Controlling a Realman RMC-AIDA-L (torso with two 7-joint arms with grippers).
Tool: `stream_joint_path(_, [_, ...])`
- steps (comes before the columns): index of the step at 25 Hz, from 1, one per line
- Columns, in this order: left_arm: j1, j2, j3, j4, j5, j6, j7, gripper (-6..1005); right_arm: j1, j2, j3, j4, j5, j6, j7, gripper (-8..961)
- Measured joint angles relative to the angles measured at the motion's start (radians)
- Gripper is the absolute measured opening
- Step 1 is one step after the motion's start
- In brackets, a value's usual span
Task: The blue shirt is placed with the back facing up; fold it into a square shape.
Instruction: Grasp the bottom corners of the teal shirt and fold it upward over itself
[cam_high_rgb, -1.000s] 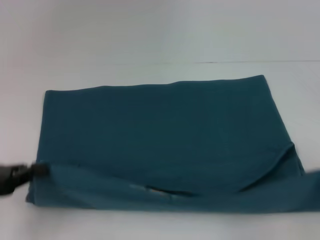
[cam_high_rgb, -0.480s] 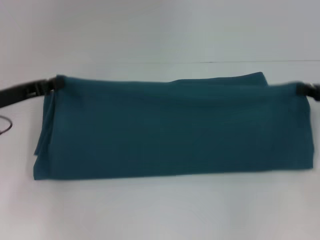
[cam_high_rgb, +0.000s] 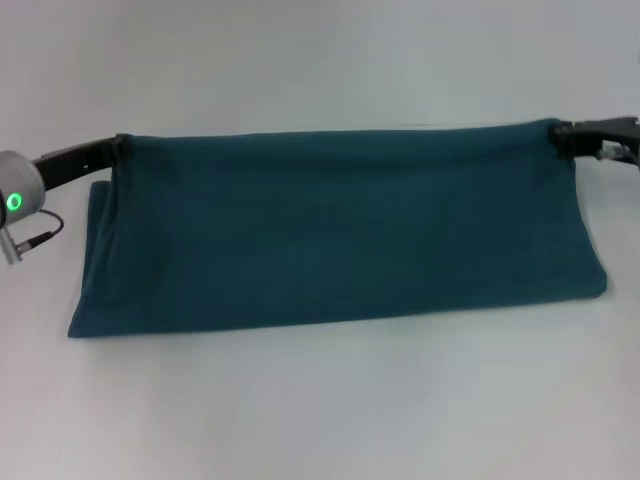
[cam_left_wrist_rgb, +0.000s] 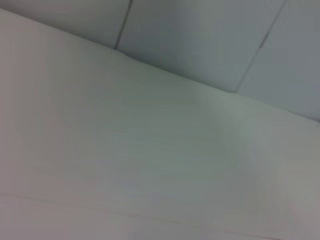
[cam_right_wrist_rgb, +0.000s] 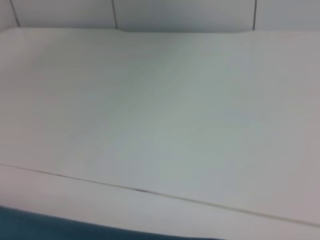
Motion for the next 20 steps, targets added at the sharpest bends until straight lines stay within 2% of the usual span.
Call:
stream_joint_path(3, [-0.015,-0.011,0.009,-0.014,-0.015,-0.065,0.022,50,0.023,0.019,-0.003,0.016,0.023,0.076,-0.048,26])
stream_joint_path(5, [-0.020,-0.014,0.014,-0.025,-0.029,-0.091,0.035,51,0.030,0.024,-0.004,0.023,0.055,0.099,-0.085,26])
stream_joint_path(11, [-0.023,-0.020,0.024,-0.045,-0.073,-0.146,0.068,52,0.034,0.025,-0.004,0.041,0.134,0.116,-0.150,27])
stream_joint_path(20, [-0.018,-0.022,0.024,-0.057,-0.077,-0.150,0.069,55,0.035,0.028,-0.009,0.050,0.143,0.121,-0.167,33])
